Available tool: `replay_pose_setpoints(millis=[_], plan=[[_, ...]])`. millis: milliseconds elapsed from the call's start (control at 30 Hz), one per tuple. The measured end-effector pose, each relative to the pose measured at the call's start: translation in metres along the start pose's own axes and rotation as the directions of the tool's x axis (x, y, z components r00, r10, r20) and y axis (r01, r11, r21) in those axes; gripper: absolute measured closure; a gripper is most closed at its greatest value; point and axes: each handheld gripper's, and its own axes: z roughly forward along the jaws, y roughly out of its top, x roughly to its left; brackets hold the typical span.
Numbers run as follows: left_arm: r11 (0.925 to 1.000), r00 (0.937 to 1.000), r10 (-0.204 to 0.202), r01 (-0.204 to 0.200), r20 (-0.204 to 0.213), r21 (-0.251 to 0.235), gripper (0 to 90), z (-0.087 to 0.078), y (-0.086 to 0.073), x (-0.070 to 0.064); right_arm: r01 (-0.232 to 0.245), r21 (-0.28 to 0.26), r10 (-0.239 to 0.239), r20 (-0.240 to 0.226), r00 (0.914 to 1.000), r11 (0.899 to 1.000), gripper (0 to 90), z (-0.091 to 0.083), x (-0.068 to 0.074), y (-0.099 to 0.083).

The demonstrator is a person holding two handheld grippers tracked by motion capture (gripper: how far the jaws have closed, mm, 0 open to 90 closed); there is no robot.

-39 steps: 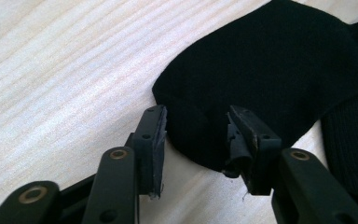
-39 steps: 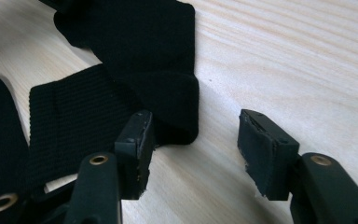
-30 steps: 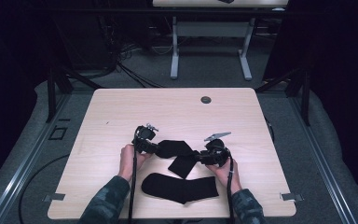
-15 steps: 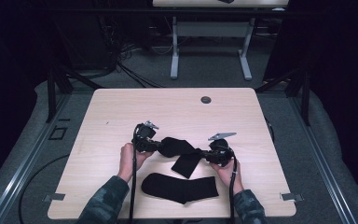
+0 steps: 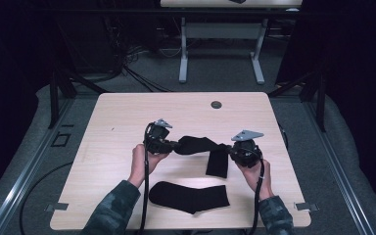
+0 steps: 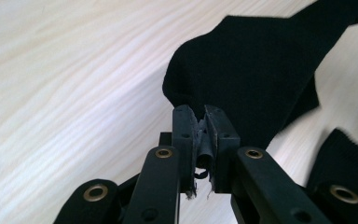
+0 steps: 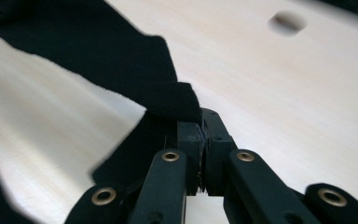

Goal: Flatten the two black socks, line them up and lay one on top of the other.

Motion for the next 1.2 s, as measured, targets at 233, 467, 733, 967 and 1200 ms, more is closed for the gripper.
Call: replay_pose_setpoints(millis=[233,467,733,967,1200], plan=[[0.9998,0.9998,0.016,-0.016,0.006,0.009,83.4,0.001,0.002,-0.004,0.147,-0.032,-0.143,0.104,0.9842,0.989,88.6,-0.033,0.009,0.018],[0.9919,0.9983,-0.058,0.058,-0.009,0.113,83.2,0.015,-0.034,0.024,0.192,0.117,-0.183,-0.082,0.9797,0.974,86.9,0.01,0.042,-0.018],[0.9843,0.9915,-0.118,0.124,-0.055,0.125,54.3,0.006,-0.055,0.041,0.055,0.076,-0.035,-0.246,0.9688,0.996,52.0,0.014,0.029,-0.037],[0.9915,0.9927,-0.085,0.093,-0.085,0.091,51.3,0.001,-0.054,0.039,-0.124,0.109,0.134,-0.094,0.9865,0.986,50.8,0.009,-0.014,-0.045],[0.9828,0.9976,-0.019,0.031,-0.066,0.182,63.2,0.035,-0.05,0.027,-0.152,0.157,0.165,-0.073,0.9836,0.976,55.2,0.031,-0.015,-0.054]])
